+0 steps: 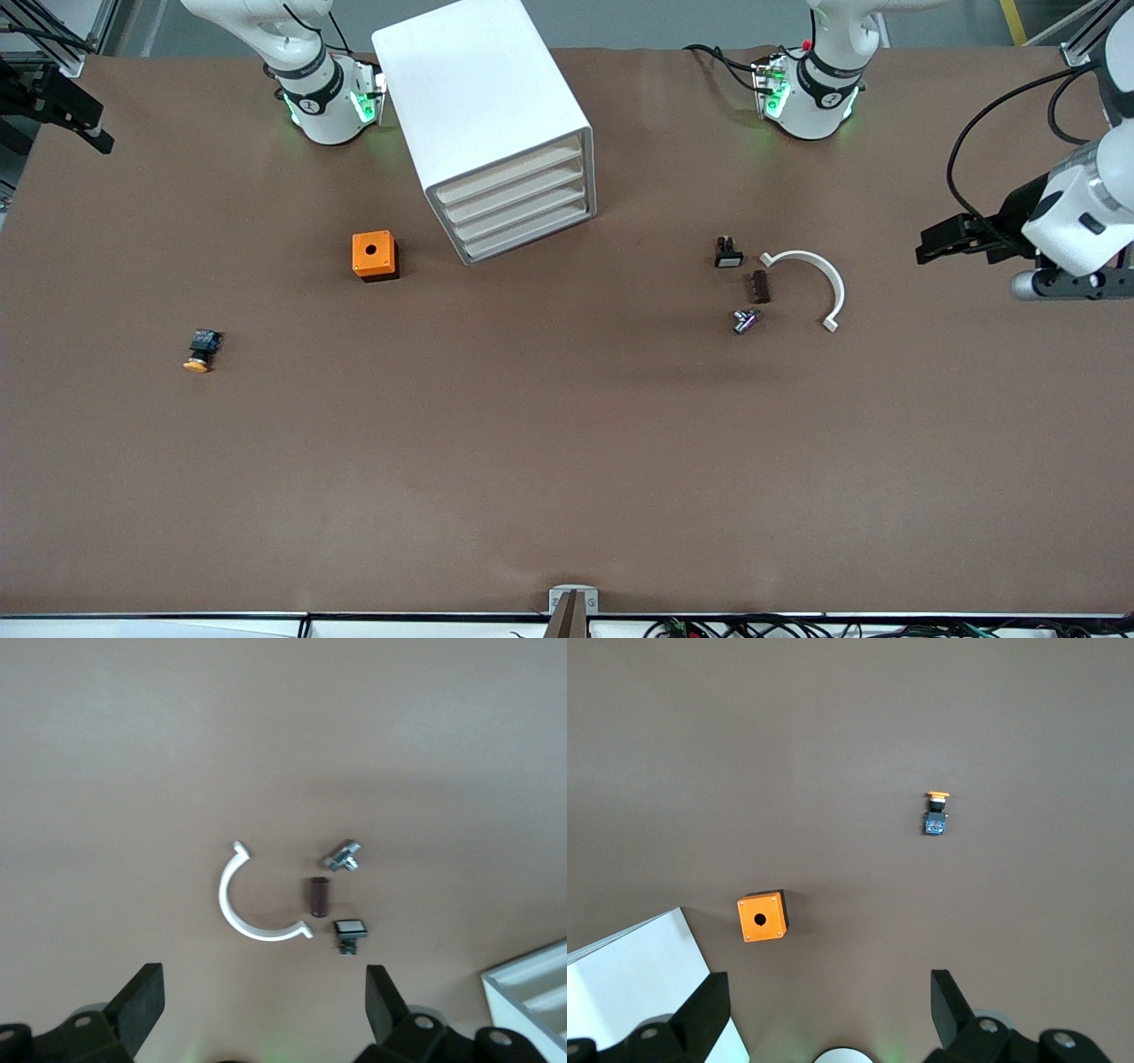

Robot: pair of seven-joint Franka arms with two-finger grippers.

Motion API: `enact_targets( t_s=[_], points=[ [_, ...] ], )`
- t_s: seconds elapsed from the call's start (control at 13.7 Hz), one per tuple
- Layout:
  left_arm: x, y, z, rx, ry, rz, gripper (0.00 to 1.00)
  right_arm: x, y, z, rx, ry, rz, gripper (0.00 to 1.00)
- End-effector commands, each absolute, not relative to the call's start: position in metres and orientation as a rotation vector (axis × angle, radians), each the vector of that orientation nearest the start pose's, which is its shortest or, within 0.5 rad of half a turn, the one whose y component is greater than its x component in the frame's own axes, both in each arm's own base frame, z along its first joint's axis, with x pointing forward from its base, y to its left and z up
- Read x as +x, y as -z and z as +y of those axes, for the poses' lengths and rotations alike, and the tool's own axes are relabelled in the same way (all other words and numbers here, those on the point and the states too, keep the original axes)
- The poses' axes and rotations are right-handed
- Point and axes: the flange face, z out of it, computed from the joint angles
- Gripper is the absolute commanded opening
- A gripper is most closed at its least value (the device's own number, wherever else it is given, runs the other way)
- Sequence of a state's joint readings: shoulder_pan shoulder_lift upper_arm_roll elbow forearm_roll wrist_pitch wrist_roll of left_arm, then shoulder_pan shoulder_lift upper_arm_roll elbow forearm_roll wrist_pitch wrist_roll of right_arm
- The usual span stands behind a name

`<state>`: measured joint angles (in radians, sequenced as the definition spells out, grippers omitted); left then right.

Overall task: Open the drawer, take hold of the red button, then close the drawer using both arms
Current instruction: 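Move the left gripper toward the white cabinet's drawer front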

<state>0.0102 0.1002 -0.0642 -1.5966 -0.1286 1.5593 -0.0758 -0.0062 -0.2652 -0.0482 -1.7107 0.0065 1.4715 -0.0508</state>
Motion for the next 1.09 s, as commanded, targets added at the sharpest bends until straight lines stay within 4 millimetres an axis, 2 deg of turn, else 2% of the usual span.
enact_targets(
  t_s=[0.0, 0.29, 0.51, 0.87, 1.02],
  points=[
    [0.586, -0.543, -0.054, -3.324, -0.297, -0.059, 1.0, 0.453, -0.691, -0.029, -3.114, 0.059, 0.018, 1.0],
    [0.598, -0.516, -0.086, -3.429, -0.418, -0.239, 1.0, 0.453, -0.691, -0.029, -3.115, 0.057, 0.016, 1.0],
    [0.599, -0.506, -0.126, -3.45, -0.496, -0.365, 1.0, 0.452, -0.691, -0.031, -3.115, 0.054, 0.016, 1.0],
    [0.604, -0.489, -0.172, -3.49, -0.718, -0.689, 1.0, 0.452, -0.691, -0.031, -3.115, 0.055, 0.011, 1.0],
    [0.614, -0.483, -0.183, -3.484, -0.844, -0.865, 1.0, 0.452, -0.691, -0.031, -3.115, 0.055, 0.011, 1.0]
  ],
)
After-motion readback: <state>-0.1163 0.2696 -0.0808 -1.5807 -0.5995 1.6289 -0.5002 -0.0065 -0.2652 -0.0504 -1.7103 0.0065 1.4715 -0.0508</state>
